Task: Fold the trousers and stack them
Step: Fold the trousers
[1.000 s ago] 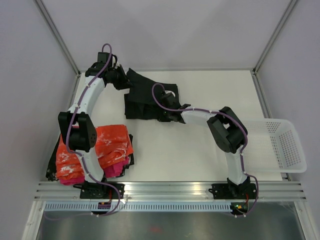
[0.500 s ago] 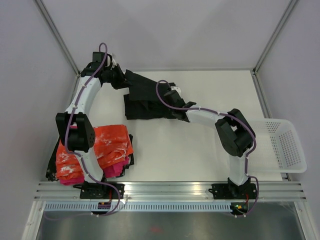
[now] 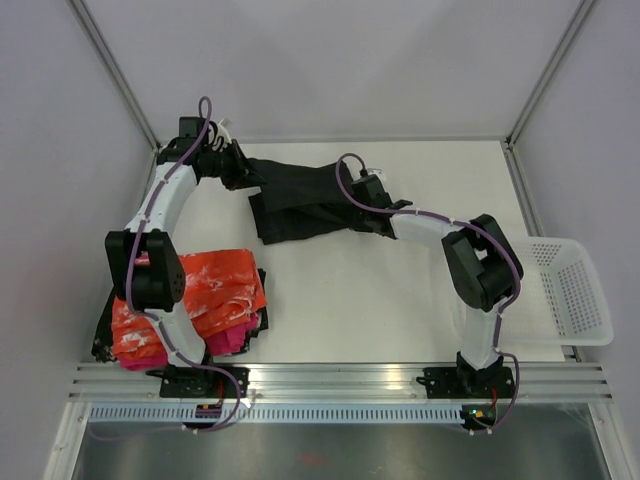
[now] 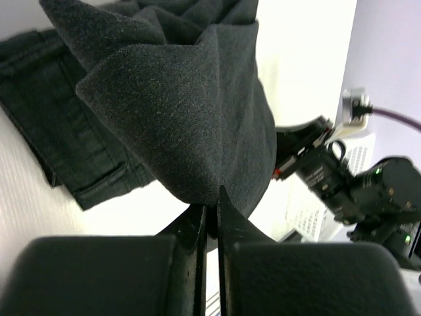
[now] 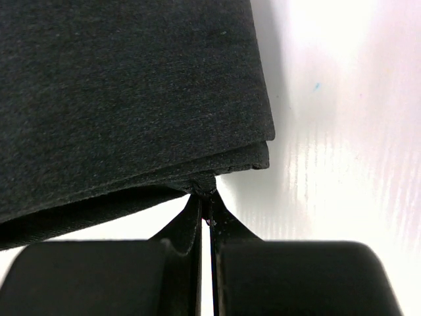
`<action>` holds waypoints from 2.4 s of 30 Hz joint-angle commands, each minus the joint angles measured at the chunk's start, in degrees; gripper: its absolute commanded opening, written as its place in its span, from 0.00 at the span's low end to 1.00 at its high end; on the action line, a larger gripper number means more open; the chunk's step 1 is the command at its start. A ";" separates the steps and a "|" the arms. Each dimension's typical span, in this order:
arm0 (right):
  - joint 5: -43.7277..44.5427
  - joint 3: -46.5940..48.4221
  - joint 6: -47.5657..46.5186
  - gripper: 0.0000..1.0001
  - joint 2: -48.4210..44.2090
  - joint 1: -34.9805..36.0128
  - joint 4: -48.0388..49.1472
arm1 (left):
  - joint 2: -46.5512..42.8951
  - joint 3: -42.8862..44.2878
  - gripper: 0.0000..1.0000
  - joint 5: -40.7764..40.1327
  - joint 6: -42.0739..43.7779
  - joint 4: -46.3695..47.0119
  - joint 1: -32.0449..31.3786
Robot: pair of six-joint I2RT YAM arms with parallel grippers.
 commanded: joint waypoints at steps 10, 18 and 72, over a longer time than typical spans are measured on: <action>-3.14 -0.16 -6.23 0.08 0.45 -1.89 -2.82 | -12.48 -19.77 0.04 -2.58 8.43 5.08 3.41; -19.67 9.67 -13.88 0.58 -6.23 -1.89 -12.66 | -10.55 -20.24 0.81 -8.64 6.33 3.15 4.73; -22.94 19.09 -9.05 0.52 14.51 -7.78 -21.55 | 8.07 -13.65 0.65 -24.21 0.43 10.87 -1.25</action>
